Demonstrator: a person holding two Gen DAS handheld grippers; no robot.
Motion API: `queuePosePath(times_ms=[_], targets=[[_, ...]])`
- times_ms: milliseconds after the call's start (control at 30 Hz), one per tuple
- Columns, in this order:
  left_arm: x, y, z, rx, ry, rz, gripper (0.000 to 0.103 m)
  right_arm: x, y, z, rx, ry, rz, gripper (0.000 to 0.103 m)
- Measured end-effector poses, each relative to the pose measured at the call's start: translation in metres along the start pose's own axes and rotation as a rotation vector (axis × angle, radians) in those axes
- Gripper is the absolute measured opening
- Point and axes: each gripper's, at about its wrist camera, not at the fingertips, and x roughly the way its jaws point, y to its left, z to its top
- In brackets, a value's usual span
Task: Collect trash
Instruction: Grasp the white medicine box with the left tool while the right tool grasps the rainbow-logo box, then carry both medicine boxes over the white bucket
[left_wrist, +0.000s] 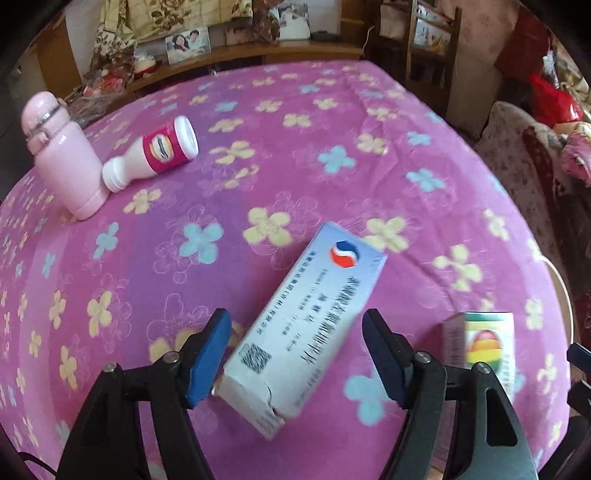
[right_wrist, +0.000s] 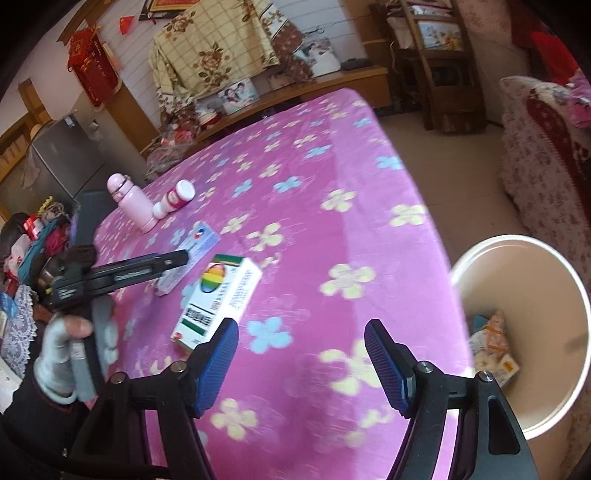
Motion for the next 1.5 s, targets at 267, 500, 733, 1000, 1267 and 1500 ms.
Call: queuePosePath(times_ms=[267,500,733,1000,1267,1500], targets=[[0.000,0.015,-0.006,-0.033,-0.015,0.007,0.055,0.038,0.046,0.013,-0.041,0.033,0.029,0.076],[-0.023,0.037,-0.034,-0.103,-0.039,0.007,0.055,0.088,0.088,0.015,-0.072,0.081,-0.028,0.077],[-0.039,0.033,-0.050,-0.127,-0.071,-0.030,0.055,0.099,0.102,0.006,-0.156,0.064,-0.134,0.076],[-0.053,0.008,-0.062,-0.090,-0.085,-0.060,0.055,0.064,0.075,-0.006,-0.169,0.064,-0.082,0.066],[-0.068,-0.036,-0.061,-0.030,-0.107,-0.111,0.055,0.016,0.041,-0.009,-0.121,-0.008,-0.074,0.066],[-0.074,-0.074,-0.062,0.028,-0.109,-0.134,0.055,-0.011,0.016,-0.012,-0.093,-0.048,-0.099,0.066]])
